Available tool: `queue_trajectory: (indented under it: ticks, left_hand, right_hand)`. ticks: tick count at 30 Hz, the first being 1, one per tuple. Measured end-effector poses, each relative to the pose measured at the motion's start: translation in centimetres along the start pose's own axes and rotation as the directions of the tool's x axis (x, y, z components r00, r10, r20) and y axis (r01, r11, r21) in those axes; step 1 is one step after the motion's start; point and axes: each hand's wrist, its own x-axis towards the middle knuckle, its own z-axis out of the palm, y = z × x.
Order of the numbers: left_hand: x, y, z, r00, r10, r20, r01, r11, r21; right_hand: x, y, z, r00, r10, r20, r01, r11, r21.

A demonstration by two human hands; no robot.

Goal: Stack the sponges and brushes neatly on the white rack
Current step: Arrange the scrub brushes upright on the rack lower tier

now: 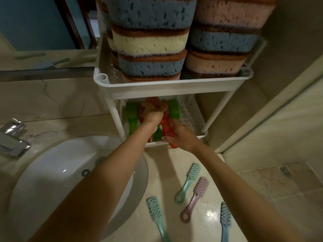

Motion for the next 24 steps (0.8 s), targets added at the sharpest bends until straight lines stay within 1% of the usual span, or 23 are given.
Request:
queue_trajectory:
  ticks: [3,5,7,9,10,12,14,17,20,22,24]
  left_hand:
    - [-0.5,0.4,1.1,0.988,-0.024,0.153,0.036,0.997,-0.073]
    - [-0.7,0.5,1.5,0.977,0.0,0.215,0.007,1.0,-0.029]
    - [-0.8,0.3,1.5,0.97,0.013,0.243,-0.024,0.999,0.043]
    - [-1.0,0.0,1.3,0.972,0.007,0.237,-0.036,0.992,0.117]
    - [-1.0,-0.3,1.2,0.977,-0.002,0.211,-0.032,0.987,0.156]
    - [-0.7,-1.1,0.7,0.986,-0.029,0.162,-0.01,0.972,0.235]
    - [-0.6,-1.7,0.2,0.989,-0.023,0.145,-0.031,0.933,0.358]
    - [-0.6,-2.6,-0.3,0.986,-0.025,0.163,-0.057,0.876,0.478]
    - [-0.7,-3.0,-0.4,0.983,-0.01,0.186,-0.093,0.838,0.537]
    - [-1.0,-3.2,-0.3,0.978,-0.011,0.209,-0.113,0.812,0.572]
    - [-1.4,-3.2,-0.2,0.974,-0.003,0.226,-0.138,0.784,0.606]
  right_hand:
    - [-0.4,0.2,0.3,0.987,-0.008,-0.16,-0.005,0.997,-0.082]
    - [-0.7,0.5,0.2,0.968,0.0,-0.251,-0.012,0.999,-0.046]
    - [-0.6,1.0,-0.1,0.955,0.089,-0.282,-0.086,0.996,0.021]
    - [-0.2,1.5,-0.6,0.94,0.206,-0.273,-0.2,0.978,0.05]
    - [0.2,1.8,-0.9,0.933,0.249,-0.26,-0.248,0.968,0.038]
    - [1.1,2.2,-1.4,0.931,0.295,-0.213,-0.31,0.95,-0.038]
    - [2.0,2.6,-1.6,0.935,0.32,-0.153,-0.339,0.934,-0.115]
    - [3.4,3.3,-1.3,0.929,0.355,-0.103,-0.368,0.912,-0.178]
    - [4.8,4.0,-0.8,0.923,0.381,-0.059,-0.384,0.9,-0.205]
    - [5.5,4.3,-0.6,0.919,0.393,-0.024,-0.385,0.885,-0.263]
    - [5.8,4.8,-0.3,0.91,0.413,-0.024,-0.399,0.862,-0.312]
